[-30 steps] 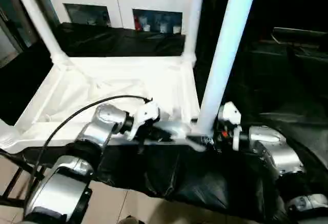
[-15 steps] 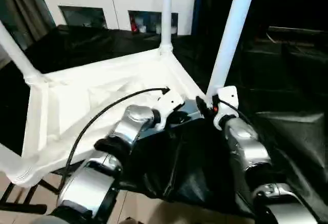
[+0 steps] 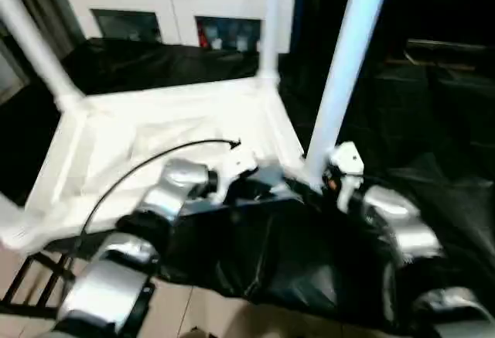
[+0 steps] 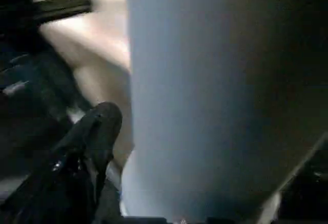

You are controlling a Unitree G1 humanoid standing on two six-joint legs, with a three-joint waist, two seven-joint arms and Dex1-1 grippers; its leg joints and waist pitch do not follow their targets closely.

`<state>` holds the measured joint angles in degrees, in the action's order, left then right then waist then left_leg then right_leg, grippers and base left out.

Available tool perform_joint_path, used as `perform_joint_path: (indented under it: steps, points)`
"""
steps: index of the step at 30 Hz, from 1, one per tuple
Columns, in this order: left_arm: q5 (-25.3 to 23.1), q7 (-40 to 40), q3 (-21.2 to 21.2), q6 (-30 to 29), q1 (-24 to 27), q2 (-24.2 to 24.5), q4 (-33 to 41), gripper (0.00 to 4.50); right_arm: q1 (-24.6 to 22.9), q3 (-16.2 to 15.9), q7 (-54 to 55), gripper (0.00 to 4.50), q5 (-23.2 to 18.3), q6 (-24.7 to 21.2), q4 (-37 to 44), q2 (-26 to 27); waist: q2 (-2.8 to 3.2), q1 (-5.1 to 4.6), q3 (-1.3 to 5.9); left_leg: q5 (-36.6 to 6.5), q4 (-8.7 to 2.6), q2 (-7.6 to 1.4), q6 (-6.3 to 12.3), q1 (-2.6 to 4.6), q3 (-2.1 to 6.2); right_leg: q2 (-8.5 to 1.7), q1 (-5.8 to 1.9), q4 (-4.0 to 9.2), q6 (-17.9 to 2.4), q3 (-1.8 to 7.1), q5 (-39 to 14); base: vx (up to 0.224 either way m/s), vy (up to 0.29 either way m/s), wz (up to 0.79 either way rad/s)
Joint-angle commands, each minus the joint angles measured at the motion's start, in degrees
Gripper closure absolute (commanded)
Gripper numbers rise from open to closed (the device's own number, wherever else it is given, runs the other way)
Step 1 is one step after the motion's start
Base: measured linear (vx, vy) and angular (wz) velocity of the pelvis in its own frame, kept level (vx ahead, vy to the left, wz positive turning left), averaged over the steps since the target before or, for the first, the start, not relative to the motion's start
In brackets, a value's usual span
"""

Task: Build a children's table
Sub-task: Rotate leg to tighten

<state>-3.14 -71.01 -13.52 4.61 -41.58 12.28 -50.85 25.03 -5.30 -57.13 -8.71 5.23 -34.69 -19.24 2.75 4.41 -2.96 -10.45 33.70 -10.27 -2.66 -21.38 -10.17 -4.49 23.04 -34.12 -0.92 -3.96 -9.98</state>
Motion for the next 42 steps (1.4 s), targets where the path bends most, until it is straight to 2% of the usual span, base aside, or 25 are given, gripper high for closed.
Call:
perform_joint_path:
  steps: [1, 4, 6, 8, 11, 12, 14, 15, 17, 19, 23, 24, 25, 26, 27, 29, 30, 31, 32, 33, 34, 37, 39, 42]
  points:
    - [2.7, -3.6, -0.1, 1.6, 0.1, -0.4, 1.8, 4.50, -0.1, -1.2, -4.2, 0.59, -0.9, -0.5, 1.8, -0.7, -1.06, 0.11, 3.74, -11.2, -3.64, -3.18, 6.87, 0.43, 0.61, -4.20, -3.10, 4.04, -14.1, 2.47, -12.6, 0.000, 0.000, 0.00]
    - [2.9, -7.6, -0.6, 1.8, 0.4, 1.1, 2.6, 4.50, -0.5, -2.7, -9.3, 0.90, -0.9, -0.3, 3.0, -3.0, -1.15, 0.71, 3.82, -10.2, -3.56, -3.17, 6.98, 0.51, 0.53, -4.25, -3.03, 3.87, -14.7, 2.49, -11.4, 0.000, 0.000, 0.00]
    - [2.9, -9.6, -1.0, 1.9, 0.6, 1.9, 2.7, 4.50, -0.4, -3.5, -11.3, 0.93, -0.9, -0.5, 3.4, -3.7, -1.21, 0.86, 3.93, -9.5, -3.50, -3.13, 6.89, 0.48, 0.56, -4.30, -3.10, 3.70, -14.7, 2.49, -10.7, 0.000, 0.000, 0.00]
    - [3.1, -11.8, -1.4, 2.2, 0.8, 2.8, 3.0, 4.50, -0.1, -3.9, -12.9, 1.28, -1.3, -1.1, 3.7, -4.0, -1.18, 0.76, 3.87, -9.6, -3.51, -3.06, 6.94, 0.42, 0.54, -4.26, -3.09, 3.79, -14.7, 2.44, -10.8, 0.000, 0.000, 0.00]
    - [3.0, -12.5, -1.5, 2.3, 0.8, 3.0, 3.0, 4.50, 0.0, -4.1, -13.6, 1.40, -1.6, -1.6, 4.1, -4.0, -1.16, 0.78, 3.86, -9.8, -3.55, -3.09, 6.69, 0.45, 0.60, -4.26, -3.10, 3.82, -14.6, 2.39, -11.4, 0.000, 0.000, 0.00]
    - [2.9, -13.0, -1.5, 2.5, 0.8, 3.2, 2.8, 4.50, 0.0, -4.4, -14.3, 1.65, -1.8, -2.0, 4.5, -3.7, -1.16, 0.80, 3.85, -9.9, -3.58, -3.08, 6.53, 0.46, 0.61, -4.27, -3.10, 3.87, -14.5, 2.39, -11.9, 0.000, 0.000, 0.00]
    - [3.0, -13.1, -1.4, 2.2, 0.7, 3.2, 2.8, 4.50, -0.2, -4.6, -14.4, 1.69, -2.0, -2.3, 4.9, -3.5, -1.13, 0.80, 3.86, -10.1, -3.58, -3.12, 6.33, 0.52, 0.59, -4.26, -3.03, 3.89, -14.5, 2.41, -12.0, 0.000, 0.000, 0.00]
    - [3.1, -13.1, -1.3, 2.0, 0.7, 3.1, 2.7, 4.50, -0.3, -4.6, -14.4, 1.71, -2.0, -2.4, 5.0, -3.4, -0.89, 0.84, 3.84, -10.2, -3.61, -3.12, 6.19, 0.51, 0.65, -4.27, -3.04, 3.88, -14.5, 2.41, -12.1, 0.000, 0.000, 0.00]
    - [4.3, -12.1, -0.2, -0.2, 0.4, 2.3, 2.6, 4.50, -1.3, -4.2, -12.9, 1.74, -2.5, -4.9, 6.0, -2.6, -1.02, 0.82, 3.85, -10.2, -3.66, -3.11, 6.01, 0.52, 0.65, -4.22, -3.09, 3.89, -14.4, 2.41, -12.0, 0.000, 0.000, 0.00]
    - [4.2, -9.8, 0.4, -1.4, 0.0, 1.6, 2.3, 4.50, -1.7, -3.9, -10.4, 1.75, -2.0, -6.2, 5.8, -1.9, -1.02, 0.79, 3.83, -9.9, -3.71, -3.13, 5.68, 0.59, 0.65, -4.21, -3.02, 3.87, -14.4, 2.43, -11.9, 0.000, 0.000, 0.00]
    - [0.6, 2.1, 0.3, -3.1, -1.5, -1.5, -0.2, 4.50, -0.6, -0.4, 9.2, 1.76, 2.0, -7.4, 0.9, 3.5, -1.00, 0.23, 3.60, -11.6, -3.93, -2.84, 3.58, 0.51, 0.80, -4.38, -2.92, 4.41, -12.9, 2.45, -16.7, 0.000, 0.000, 0.00]
    - [0.0, 5.6, 0.5, -3.5, -2.1, -2.9, -0.9, 4.50, 0.3, 1.0, 14.8, 1.76, 2.3, -8.0, -0.7, 5.5, -0.99, -0.12, 3.56, -12.9, -4.09, -2.73, 2.51, 0.79, 0.93, -4.39, -2.87, 4.72, -12.4, 2.38, -18.7, 0.000, 0.000, 0.00]
    - [-0.3, 8.4, 0.6, -4.1, -2.6, -4.1, -1.5, 4.50, 1.3, 2.2, 20.3, 1.76, 2.7, -8.5, -2.3, 7.2, -1.00, -0.57, 3.55, -13.1, -4.20, -2.68, 1.58, 0.72, 1.01, -4.33, -2.80, 4.70, -11.8, 2.42, -19.6, 0.000, 0.000, 0.00]
    - [-0.4, 10.3, 0.7, -4.9, -2.9, -5.2, -1.8, 4.50, 2.0, 3.0, 24.2, 1.76, 2.9, -9.2, -3.2, 8.6, -1.08, -0.90, 3.54, -13.7, -4.17, -2.54, 1.40, 0.86, 1.02, -4.28, -2.80, 4.94, -11.5, 2.42, -20.0, 0.000, 0.000, 0.00]
    - [-0.4, 11.5, 0.8, -5.7, -3.1, -6.0, -1.9, 4.50, 2.4, 3.3, 26.3, 1.76, 3.1, -9.3, -3.8, 9.4, -0.89, -1.29, 3.57, -13.4, -4.18, -2.55, 1.52, 0.73, 0.99, -4.21, -2.80, 4.84, -11.7, 2.52, -18.9, 0.000, 0.000, 0.00]
    - [-1.7, 19.0, 0.6, -7.6, -4.4, -9.5, -2.5, 4.50, 4.0, 2.9, 33.5, 1.76, 4.9, -8.9, -5.4, 13.0, -0.93, -1.40, 3.69, -12.5, -4.01, -2.51, 2.23, 0.77, 0.83, -4.13, -2.77, 4.74, -12.2, 2.66, -16.4, 0.000, 0.000, 0.00]
    - [-1.7, 19.0, 0.6, -7.6, -4.4, -9.5, -2.5, 4.50, 4.0, 2.9, 33.5, 1.76, 4.9, -8.9, -5.4, 13.0, -0.87, -1.44, 3.69, -12.1, -4.00, -2.50, 2.19, 0.81, 0.83, -4.09, -2.68, 4.69, -12.3, 2.66, -15.8, 0.000, 0.000, 0.00]
    - [-2.3, 23.0, 0.7, -7.9, -4.9, -11.1, -3.1, 4.50, 4.6, 2.7, 36.3, 1.76, 6.0, -8.0, -5.9, 14.6, -0.96, -1.41, 3.81, -11.6, -3.84, -2.35, 2.47, 0.76, 0.81, -4.10, -2.92, 4.62, -12.6, 2.55, -15.0, 0.000, 0.000, 0.00]
    - [-2.6, 23.6, 0.6, -7.7, -5.0, -11.4, -3.2, 4.50, 4.8, 2.5, 37.4, 1.41, 6.8, -7.3, -6.1, 14.9, -0.93, -1.24, 3.79, -11.0, -3.80, -2.34, 3.00, 0.78, 0.72, -4.11, -2.90, 4.72, -12.6, 2.60, -14.3, 0.000, 0.000, 0.00]
    - [-2.6, 23.7, 0.5, -7.7, -5.0, -11.4, -3.2, 4.50, 4.8, 2.5, 37.5, 1.20, 7.0, -7.1, -6.1, 14.9, -0.99, -1.20, 3.83, -10.7, -3.76, -2.33, 3.26, 0.71, 0.73, -4.11, -2.98, 4.64, -12.6, 2.59, -13.8, 0.000, 0.000, 0.00]
    - [-3.3, 24.5, 0.0, -7.1, -5.0, -11.8, -3.3, 4.50, 5.2, 2.4, 38.5, 1.06, 7.8, -5.0, -6.5, 15.6, -1.08, -1.06, 3.92, -9.7, -3.75, -2.36, 3.88, 0.54, 0.75, -4.21, -3.14, 4.49, -12.6, 2.59, -12.6, 0.000, 0.000, 0.00]
    - [-4.1, 24.4, -0.5, -5.9, -4.7, -11.3, -3.2, 4.50, 5.3, 2.3, 38.1, 1.01, 7.8, -2.8, -6.6, 15.7, -1.07, -1.04, 3.77, -10.5, -3.80, -2.38, 4.50, 0.54, 0.73, -4.19, -3.10, 4.60, -12.8, 2.53, -13.0, 0.000, 0.000, 0.00]
    - [-4.5, 23.3, -0.9, -4.8, -4.3, -9.9, -3.1, 4.50, 5.1, 2.1, 36.4, 0.61, 7.8, -1.3, -6.1, 14.5, -1.13, -1.11, 3.76, -10.9, -3.84, -2.45, 4.56, 0.55, 0.74, -4.13, -3.10, 4.62, -12.6, 2.55, -13.4, 0.000, 0.000, 0.00]
    - [-4.5, 20.8, -1.0, -2.4, -3.6, -8.2, -2.9, 4.50, 4.4, 2.9, 31.8, 0.50, 6.1, 0.2, -4.9, 12.6, -1.21, -1.09, 3.83, -10.8, -3.78, -2.45, 5.04, 0.40, 0.76, -4.22, -3.29, 4.45, -12.7, 2.57, -12.5, 0.000, 0.000, 0.00]
